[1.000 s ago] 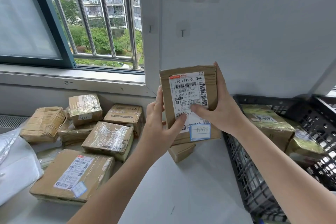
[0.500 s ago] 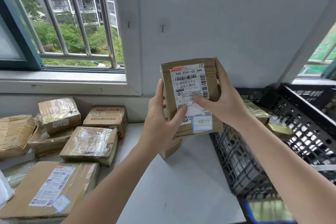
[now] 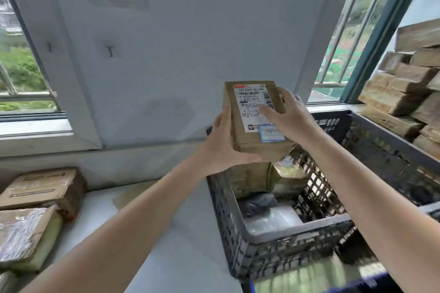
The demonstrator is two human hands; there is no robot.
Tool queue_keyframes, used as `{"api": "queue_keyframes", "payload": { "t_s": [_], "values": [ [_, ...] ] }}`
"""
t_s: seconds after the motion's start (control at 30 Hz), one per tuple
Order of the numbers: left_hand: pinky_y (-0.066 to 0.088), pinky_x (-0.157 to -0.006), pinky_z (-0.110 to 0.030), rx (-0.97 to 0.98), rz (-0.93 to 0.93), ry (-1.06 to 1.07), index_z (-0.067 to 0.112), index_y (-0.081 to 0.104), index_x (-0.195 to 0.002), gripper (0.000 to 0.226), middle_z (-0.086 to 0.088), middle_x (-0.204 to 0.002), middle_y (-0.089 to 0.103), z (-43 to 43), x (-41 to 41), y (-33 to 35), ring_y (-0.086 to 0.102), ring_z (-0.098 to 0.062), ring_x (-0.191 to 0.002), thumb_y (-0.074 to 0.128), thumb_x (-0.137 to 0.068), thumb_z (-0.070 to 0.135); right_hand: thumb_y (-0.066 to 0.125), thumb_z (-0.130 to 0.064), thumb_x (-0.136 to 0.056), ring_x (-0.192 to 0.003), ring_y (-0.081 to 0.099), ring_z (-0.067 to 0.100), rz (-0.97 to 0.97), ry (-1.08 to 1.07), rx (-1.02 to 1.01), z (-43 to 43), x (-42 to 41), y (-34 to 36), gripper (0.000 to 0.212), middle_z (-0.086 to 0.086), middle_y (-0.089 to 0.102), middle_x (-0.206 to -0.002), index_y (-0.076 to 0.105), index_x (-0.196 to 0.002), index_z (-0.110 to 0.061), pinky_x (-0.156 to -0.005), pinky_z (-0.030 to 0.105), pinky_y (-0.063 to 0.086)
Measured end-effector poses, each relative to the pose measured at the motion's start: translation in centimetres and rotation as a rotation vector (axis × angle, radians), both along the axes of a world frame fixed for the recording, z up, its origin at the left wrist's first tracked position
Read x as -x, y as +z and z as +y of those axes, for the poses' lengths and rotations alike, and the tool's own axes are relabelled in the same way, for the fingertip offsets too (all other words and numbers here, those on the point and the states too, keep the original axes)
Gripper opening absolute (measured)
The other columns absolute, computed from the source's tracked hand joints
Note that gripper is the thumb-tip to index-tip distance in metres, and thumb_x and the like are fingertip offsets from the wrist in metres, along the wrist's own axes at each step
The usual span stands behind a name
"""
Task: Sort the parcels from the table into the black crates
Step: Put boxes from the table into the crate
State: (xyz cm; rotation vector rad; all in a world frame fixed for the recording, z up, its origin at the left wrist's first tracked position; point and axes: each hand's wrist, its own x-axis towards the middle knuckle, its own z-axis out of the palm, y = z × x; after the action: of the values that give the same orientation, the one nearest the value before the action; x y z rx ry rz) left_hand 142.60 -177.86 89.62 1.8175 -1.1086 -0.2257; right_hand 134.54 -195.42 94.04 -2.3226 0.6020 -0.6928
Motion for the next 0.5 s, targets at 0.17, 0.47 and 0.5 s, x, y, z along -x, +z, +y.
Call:
{"api": "queue_keyframes", "payload": {
  "t_s": [0.17,0.47,0.5],
  "values": [
    [0.034,-0.095,-0.013,-0.071,0.096,0.028,0.046,-0.001,-0.153,0.118,0.015,-0.137,0.030,-10.5,0.9,-0.2,0.037,0.001,-0.118,0.083,-0.070,0.053,0.058,-0.049,-0.093,-0.082,0.051,0.003,0.170,0.046,0.026,-10.7,1.2,-0.2,0.064,-0.010,0.042,-0.116,0.034,-0.150,-0.030,-0.056,0.013,0.034],
    [0.048,-0.098,-0.034,-0.351,0.017,0.187,0.025,0.028,-0.151,0.091,0.004,-0.136,0.055,-22.9,1.4,-4.2,0.055,-0.016,-0.119,0.075,-0.079,0.053,0.049,-0.038,-0.098,-0.098,0.059,0.020,0.463,0.134,0.121,-22.3,-1.8,-5.6,0.055,0.011,0.053,-0.133,0.038,-0.145,-0.011,-0.073,0.026,0.051],
    [0.048,-0.100,-0.037,-0.402,-0.011,0.198,0.024,0.024,-0.153,0.092,0.001,-0.137,0.053,-23.6,1.1,-4.9,0.054,-0.018,-0.120,0.072,-0.081,0.056,0.047,-0.038,-0.099,-0.106,0.058,0.025,0.495,0.132,0.130,-22.9,-2.3,-6.5,0.055,0.014,0.049,-0.137,0.038,-0.145,-0.010,-0.084,0.033,0.052]
  ]
}}
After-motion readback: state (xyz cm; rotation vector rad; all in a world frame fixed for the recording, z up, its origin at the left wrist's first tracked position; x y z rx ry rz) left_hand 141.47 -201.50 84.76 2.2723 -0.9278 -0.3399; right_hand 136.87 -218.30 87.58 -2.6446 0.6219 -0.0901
